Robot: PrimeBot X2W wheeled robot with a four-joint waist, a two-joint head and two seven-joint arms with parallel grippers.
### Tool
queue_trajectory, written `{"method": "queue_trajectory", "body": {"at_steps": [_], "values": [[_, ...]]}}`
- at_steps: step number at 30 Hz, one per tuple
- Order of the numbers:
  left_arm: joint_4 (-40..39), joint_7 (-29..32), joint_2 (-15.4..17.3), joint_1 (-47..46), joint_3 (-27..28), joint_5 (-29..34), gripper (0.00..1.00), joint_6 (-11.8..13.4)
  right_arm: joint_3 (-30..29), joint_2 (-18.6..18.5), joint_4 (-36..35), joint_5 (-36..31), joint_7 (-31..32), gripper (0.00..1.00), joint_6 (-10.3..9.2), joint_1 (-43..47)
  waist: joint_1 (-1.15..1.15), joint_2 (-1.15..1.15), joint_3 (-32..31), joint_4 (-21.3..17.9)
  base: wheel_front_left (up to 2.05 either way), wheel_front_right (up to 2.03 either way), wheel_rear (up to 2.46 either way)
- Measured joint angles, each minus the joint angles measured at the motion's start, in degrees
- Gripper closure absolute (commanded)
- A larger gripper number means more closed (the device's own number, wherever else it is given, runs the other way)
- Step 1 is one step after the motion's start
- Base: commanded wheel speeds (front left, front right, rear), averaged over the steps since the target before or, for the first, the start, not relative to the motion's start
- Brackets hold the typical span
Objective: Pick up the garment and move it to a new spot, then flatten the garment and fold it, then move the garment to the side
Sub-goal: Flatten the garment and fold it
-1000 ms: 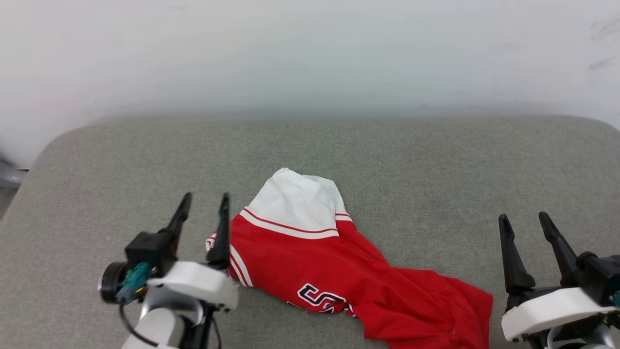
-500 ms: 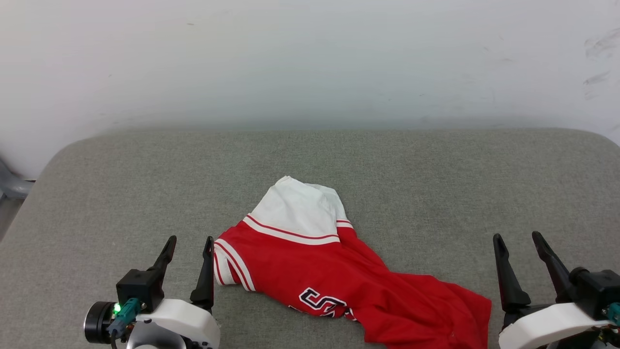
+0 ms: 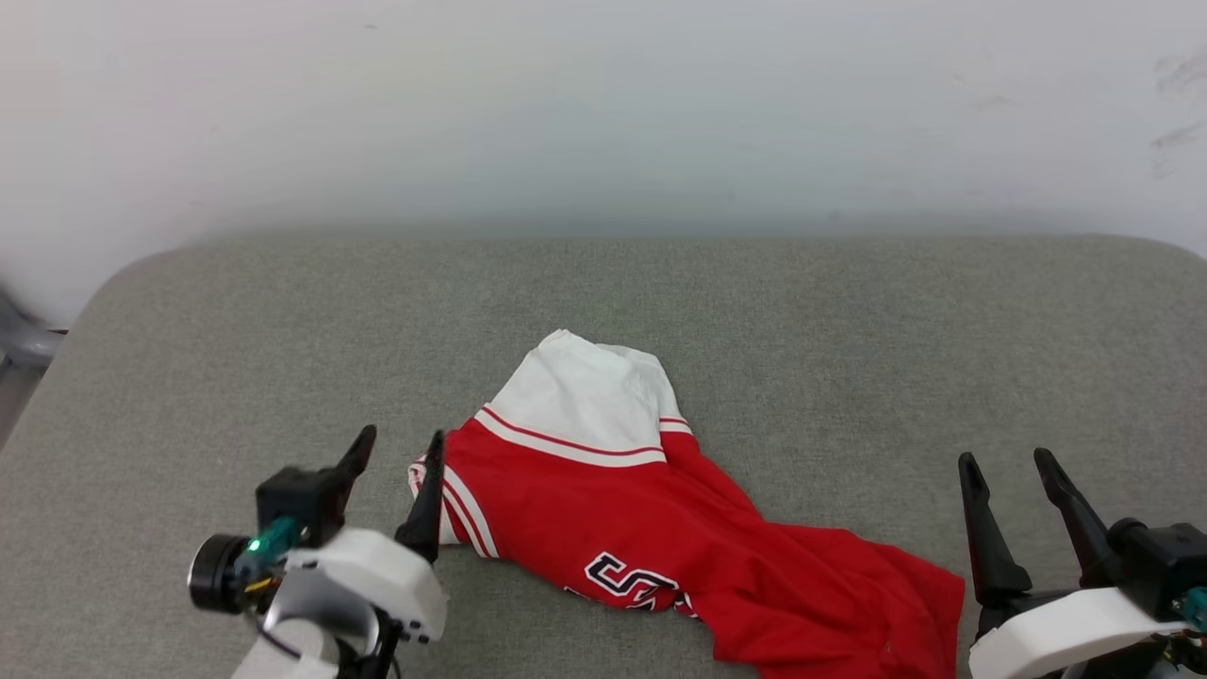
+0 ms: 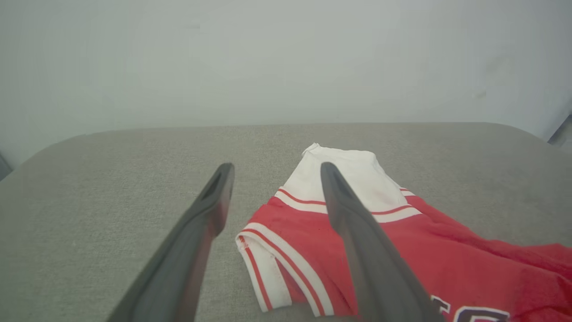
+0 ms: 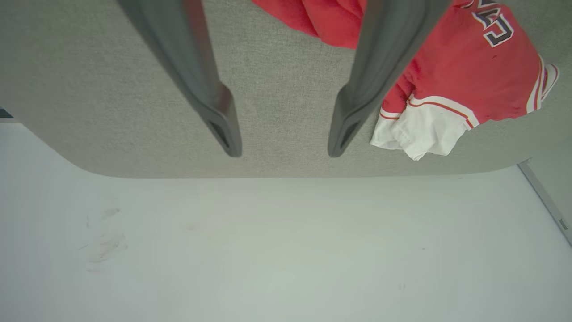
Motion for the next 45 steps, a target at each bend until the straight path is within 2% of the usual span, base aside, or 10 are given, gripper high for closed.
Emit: {"method": "queue_trajectory", "body": {"at_steps": [13, 25, 26, 27, 33, 38, 41, 45], "values": [[6.7, 21.7, -1.1, -17.7, -4.9, -5.1, 0.00, -7.4, 1.5, 0.0, -0.2, 0.3, -0.6, 0.00, 0.00, -4.5, 0.01, 0.00, 8.1, -1.7, 0.00, 0.00, 0.00], [19.1, 32.5, -2.0, -29.0, -8.6, -6.3, 0.00, -10.5, 2.6, 0.0, 3.3, 2.0, -3.6, 0.00, 0.00, -8.8, 0.02, 0.00, 16.1, -6.0, 0.00, 0.00, 0.00], [19.8, 32.8, -2.0, -29.4, -8.8, -6.3, 0.55, -10.6, 2.6, 0.0, 3.6, 2.0, -3.8, 0.00, -0.01, -8.9, 0.01, 0.00, 16.4, -6.3, 0.00, 0.00, 0.00], [20.3, 32.7, -2.1, -29.8, -8.9, -6.4, 0.98, -10.6, 2.5, 0.0, 3.8, 2.0, -4.1, 0.00, -0.01, -9.0, 0.02, 0.00, 16.7, -6.5, 0.00, 0.00, 0.00], [21.5, 29.7, -1.5, -30.9, -9.3, -5.7, 1.00, -10.9, 2.1, 0.0, 5.0, 2.5, -4.9, 0.00, 0.00, -9.5, 0.01, 0.00, 17.1, -6.6, 0.00, 0.00, 0.00], [18.9, 25.3, -0.9, -31.2, -9.2, -4.7, 1.00, -11.0, 1.0, 0.0, 5.5, 2.4, -5.1, 0.00, -0.01, -9.6, 0.01, 0.00, 16.1, -5.4, 0.00, 0.00, 0.00], [15.8, 22.3, 0.2, -30.3, -8.2, -4.4, 1.00, -9.7, 0.7, 0.0, 5.6, 2.4, -4.7, 0.00, 0.00, -9.5, 0.01, 0.00, 14.8, -4.8, 0.00, 0.00, 0.00], [10.6, 19.9, 2.1, -23.5, -6.6, -5.2, 1.00, -7.5, 0.4, 0.0, 5.5, 1.8, -4.0, 0.00, -0.01, -8.4, 0.00, 0.00, 12.0, -4.2, 0.00, 0.00, 0.00]]}}
